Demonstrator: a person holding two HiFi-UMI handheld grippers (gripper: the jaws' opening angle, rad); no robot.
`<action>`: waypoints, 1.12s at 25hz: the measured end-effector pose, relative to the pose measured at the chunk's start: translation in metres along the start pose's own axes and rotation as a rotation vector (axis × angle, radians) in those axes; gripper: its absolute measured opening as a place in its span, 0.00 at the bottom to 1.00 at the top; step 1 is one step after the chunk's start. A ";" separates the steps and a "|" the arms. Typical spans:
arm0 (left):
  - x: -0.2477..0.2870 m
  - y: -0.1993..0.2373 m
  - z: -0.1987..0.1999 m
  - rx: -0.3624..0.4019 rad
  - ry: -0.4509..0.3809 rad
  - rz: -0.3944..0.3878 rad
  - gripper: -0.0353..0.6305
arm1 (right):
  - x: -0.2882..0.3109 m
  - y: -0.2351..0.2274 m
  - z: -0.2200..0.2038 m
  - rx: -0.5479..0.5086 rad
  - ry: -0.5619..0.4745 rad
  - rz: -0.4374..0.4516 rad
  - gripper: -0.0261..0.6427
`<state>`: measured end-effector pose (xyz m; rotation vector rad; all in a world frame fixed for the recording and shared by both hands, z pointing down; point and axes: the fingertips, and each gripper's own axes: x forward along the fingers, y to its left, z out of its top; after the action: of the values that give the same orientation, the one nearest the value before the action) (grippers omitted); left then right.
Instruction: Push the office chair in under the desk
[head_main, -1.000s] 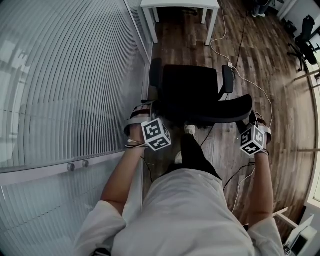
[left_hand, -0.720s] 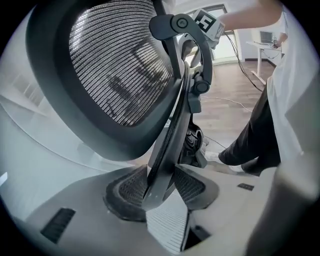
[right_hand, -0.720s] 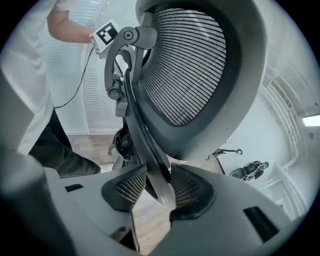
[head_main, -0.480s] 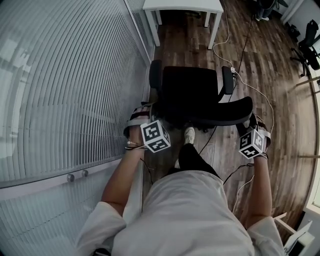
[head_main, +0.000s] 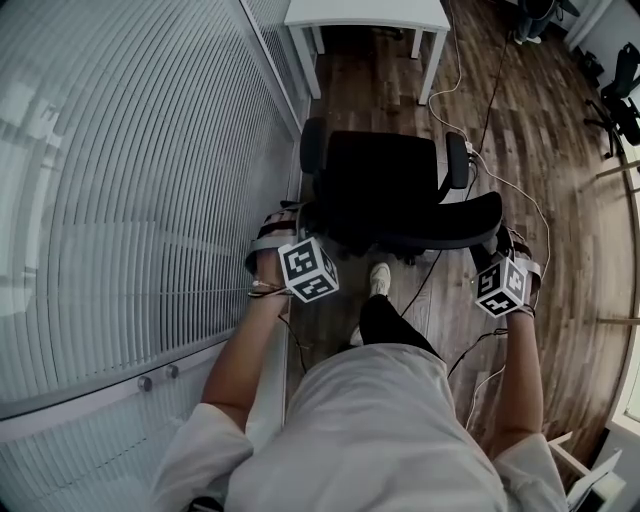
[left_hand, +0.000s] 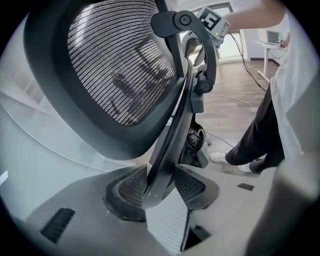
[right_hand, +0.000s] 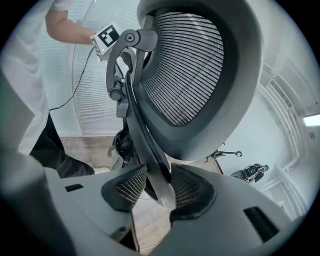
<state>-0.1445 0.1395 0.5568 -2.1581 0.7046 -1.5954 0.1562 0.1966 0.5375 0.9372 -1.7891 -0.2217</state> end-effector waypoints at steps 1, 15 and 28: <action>0.002 0.004 0.001 -0.003 0.001 0.000 0.34 | 0.003 -0.004 0.001 -0.002 -0.001 0.001 0.29; 0.054 0.068 0.019 -0.015 0.017 0.001 0.34 | 0.057 -0.070 0.008 0.000 -0.006 0.017 0.29; 0.108 0.133 0.031 -0.044 0.053 -0.010 0.34 | 0.115 -0.135 0.020 -0.007 -0.028 0.033 0.29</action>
<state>-0.1130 -0.0317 0.5565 -2.1608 0.7527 -1.6622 0.1889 0.0208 0.5368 0.9028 -1.8270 -0.2201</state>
